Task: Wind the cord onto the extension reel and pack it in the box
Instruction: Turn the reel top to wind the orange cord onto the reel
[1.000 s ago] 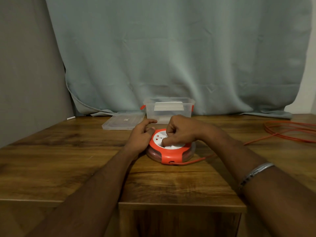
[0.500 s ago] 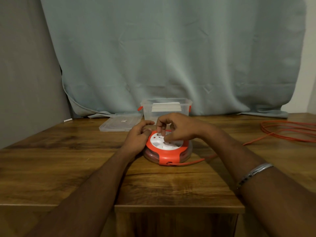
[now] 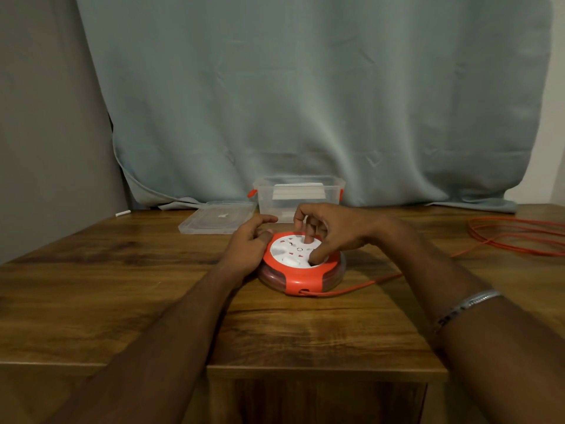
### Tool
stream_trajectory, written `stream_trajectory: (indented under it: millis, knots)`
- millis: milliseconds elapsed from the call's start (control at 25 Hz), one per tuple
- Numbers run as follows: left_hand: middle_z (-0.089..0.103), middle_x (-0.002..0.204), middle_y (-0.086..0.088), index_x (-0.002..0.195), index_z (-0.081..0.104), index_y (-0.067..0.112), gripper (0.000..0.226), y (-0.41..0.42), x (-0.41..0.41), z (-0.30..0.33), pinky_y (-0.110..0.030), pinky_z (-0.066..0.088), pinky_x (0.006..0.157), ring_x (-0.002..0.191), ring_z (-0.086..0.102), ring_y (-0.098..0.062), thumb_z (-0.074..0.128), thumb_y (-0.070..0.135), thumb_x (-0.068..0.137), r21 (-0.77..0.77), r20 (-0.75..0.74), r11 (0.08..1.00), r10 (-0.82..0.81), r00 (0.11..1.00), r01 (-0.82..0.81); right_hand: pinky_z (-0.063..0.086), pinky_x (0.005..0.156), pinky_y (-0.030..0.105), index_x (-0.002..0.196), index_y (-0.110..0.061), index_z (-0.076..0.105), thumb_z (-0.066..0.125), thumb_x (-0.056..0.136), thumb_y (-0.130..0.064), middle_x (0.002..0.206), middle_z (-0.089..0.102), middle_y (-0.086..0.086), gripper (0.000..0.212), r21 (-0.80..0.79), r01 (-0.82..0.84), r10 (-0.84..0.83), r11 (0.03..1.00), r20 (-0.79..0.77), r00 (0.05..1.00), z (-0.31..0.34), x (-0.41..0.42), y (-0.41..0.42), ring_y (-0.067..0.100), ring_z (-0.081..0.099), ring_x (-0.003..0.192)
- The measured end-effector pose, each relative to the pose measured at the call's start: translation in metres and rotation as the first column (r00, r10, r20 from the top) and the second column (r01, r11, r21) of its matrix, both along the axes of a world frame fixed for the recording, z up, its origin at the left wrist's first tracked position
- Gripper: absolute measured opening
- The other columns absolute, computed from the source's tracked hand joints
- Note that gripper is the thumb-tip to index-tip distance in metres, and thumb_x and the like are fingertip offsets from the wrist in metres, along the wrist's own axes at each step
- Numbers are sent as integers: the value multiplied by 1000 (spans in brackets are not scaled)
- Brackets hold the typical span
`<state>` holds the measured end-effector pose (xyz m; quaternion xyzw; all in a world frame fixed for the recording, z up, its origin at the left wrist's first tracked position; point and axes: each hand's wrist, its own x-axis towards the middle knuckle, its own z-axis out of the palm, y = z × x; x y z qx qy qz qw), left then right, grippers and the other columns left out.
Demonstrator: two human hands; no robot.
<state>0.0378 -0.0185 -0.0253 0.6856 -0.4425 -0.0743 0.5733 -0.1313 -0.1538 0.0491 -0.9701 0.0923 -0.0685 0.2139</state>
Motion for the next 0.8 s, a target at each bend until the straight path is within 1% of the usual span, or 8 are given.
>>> stream_trajectory:
  millis: [80, 240, 320, 440, 560, 680, 760, 800]
  knots:
    - [70, 103, -1, 126, 63, 29, 29, -1, 0, 0, -30, 60, 65, 81, 70, -16, 50, 17, 103, -11, -3, 1000, 1, 1000, -1, 47, 62, 29, 107, -18, 62, 91, 72, -21, 93, 71, 9, 46, -62, 26, -25, 998, 16, 1000, -3, 2, 4, 7, 59, 73]
    - [72, 99, -5, 125, 64, 27, 29, -1, 0, -1, -32, 61, 67, 81, 72, -19, 50, 16, 102, -22, -25, 1000, -4, 1000, 3, 42, 58, 26, 75, -21, 65, 89, 72, -34, 61, 58, -11, 28, -157, 42, -34, 987, 54, 998, -8, 9, 12, -2, 51, 53]
    - [73, 96, -5, 125, 64, 26, 28, 0, 0, -1, -25, 60, 62, 78, 71, -15, 50, 16, 102, -26, -29, 1000, -9, 1000, 8, 44, 61, 33, 62, -19, 60, 84, 73, -38, 54, 56, -10, 33, -159, 39, -31, 987, 51, 998, -9, 9, 14, 4, 50, 53]
    - [73, 100, -7, 126, 63, 25, 28, 0, -2, 0, -33, 61, 70, 83, 71, -18, 50, 15, 103, -25, -21, 1000, -13, 1000, 13, 42, 59, 37, 49, -16, 54, 78, 74, -45, 46, 49, -6, 45, -197, 41, -27, 979, 70, 997, -11, 11, 17, 12, 46, 51]
    - [73, 101, -6, 126, 63, 26, 29, 2, -2, 0, -33, 60, 68, 83, 71, -20, 50, 17, 103, -17, -11, 1000, -15, 1000, 14, 40, 56, 36, 39, -22, 56, 79, 82, -44, 39, 46, -8, 53, -174, 39, -22, 984, 98, 995, -13, 15, 21, 9, 43, 44]
    - [73, 98, -10, 125, 64, 25, 29, 1, -2, 0, -42, 60, 73, 84, 72, -28, 51, 16, 102, -20, -9, 1000, -18, 1000, 18, 46, 60, 35, 51, -24, 66, 81, 87, -29, 49, 59, -8, 39, -90, -22, 35, 996, 151, 988, -13, 16, 22, 7, 53, 50]
    - [73, 99, -13, 124, 65, 23, 28, 0, -1, 0, -44, 59, 75, 83, 70, -31, 51, 14, 101, -30, -7, 999, -20, 1000, 19, 49, 62, 34, 74, -20, 72, 80, 82, -13, 66, 69, -2, 14, -47, -53, 61, 998, 199, 978, -10, 14, 20, 15, 59, 60]
    - [73, 99, -13, 123, 66, 23, 28, 0, -1, -1, -45, 59, 76, 84, 70, -31, 52, 14, 100, -29, -5, 999, -17, 1000, 17, 50, 61, 29, 86, -17, 72, 78, 78, -5, 77, 73, -1, 15, -25, -62, 66, 998, 208, 976, -8, 13, 16, 19, 61, 65]
